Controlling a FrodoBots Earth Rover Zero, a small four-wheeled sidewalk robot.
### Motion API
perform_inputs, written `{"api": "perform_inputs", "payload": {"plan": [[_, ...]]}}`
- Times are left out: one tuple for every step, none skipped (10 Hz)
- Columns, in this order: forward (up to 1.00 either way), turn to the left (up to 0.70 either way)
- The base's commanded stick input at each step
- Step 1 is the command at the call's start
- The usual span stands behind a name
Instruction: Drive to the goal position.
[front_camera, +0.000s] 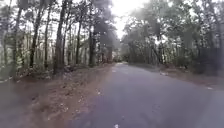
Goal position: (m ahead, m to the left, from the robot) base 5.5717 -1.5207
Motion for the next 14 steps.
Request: {"api": "perform_inputs", "payload": {"plan": [[0.7,-0.06],[0.7,0.0],[0.7,0.0],[0.7,0.0],[0.7,0.0],[0.7,0.0],[0.7,0.0],[0.7,0.0],[0.7,0.0],[0.7,0.0],[0.7,0.0],[0.7,0.0],[0.7,0.0],[0.7,0.0]]}}
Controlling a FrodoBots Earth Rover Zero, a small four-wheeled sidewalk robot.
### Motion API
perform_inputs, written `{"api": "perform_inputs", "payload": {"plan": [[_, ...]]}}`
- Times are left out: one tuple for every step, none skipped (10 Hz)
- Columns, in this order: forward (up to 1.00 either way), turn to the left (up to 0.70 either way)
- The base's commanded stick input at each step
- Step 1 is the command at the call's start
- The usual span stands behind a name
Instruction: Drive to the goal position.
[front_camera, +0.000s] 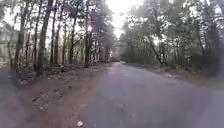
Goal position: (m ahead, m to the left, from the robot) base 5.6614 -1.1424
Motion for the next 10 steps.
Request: {"api": "perform_inputs", "payload": {"plan": [[0.7,0.0],[0.7,0.0],[0.7,0.0],[0.7,0.0],[0.7,0.0],[0.7,0.0],[0.7,0.0],[0.7,0.0],[0.7,0.0],[0.7,0.0]]}}
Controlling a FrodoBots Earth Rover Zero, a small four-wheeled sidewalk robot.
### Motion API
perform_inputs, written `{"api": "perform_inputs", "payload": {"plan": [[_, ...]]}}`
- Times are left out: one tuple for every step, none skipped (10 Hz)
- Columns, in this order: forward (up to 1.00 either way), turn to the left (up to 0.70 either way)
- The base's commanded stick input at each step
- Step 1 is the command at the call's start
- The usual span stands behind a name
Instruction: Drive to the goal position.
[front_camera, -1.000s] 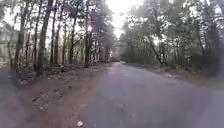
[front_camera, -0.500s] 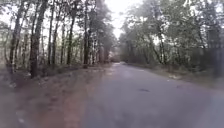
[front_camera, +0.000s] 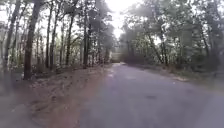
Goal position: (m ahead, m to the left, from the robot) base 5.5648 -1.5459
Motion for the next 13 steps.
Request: {"api": "perform_inputs", "payload": {"plan": [[0.7,0.0],[0.7,0.0],[0.7,0.0],[0.7,0.0],[0.7,0.0],[0.7,0.0],[0.7,0.0],[0.7,0.0],[0.7,0.0],[0.7,0.0],[0.7,0.0],[0.7,0.0],[0.7,0.0]]}}
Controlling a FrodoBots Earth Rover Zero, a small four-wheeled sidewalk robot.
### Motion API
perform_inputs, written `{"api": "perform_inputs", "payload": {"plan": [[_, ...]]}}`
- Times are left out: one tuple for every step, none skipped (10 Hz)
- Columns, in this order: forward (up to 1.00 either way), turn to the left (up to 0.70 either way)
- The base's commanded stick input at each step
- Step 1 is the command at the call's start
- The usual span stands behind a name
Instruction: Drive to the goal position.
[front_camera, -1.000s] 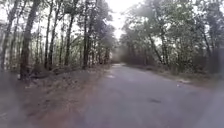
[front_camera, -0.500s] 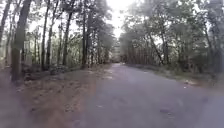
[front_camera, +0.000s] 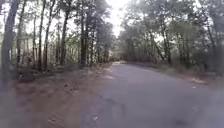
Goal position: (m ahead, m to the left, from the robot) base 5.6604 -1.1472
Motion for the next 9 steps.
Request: {"api": "perform_inputs", "payload": {"plan": [[0.7,0.0],[0.7,0.0],[0.7,0.0],[0.7,0.0],[0.7,0.0],[0.7,0.0],[0.7,0.0],[0.7,0.0],[0.7,0.0]]}}
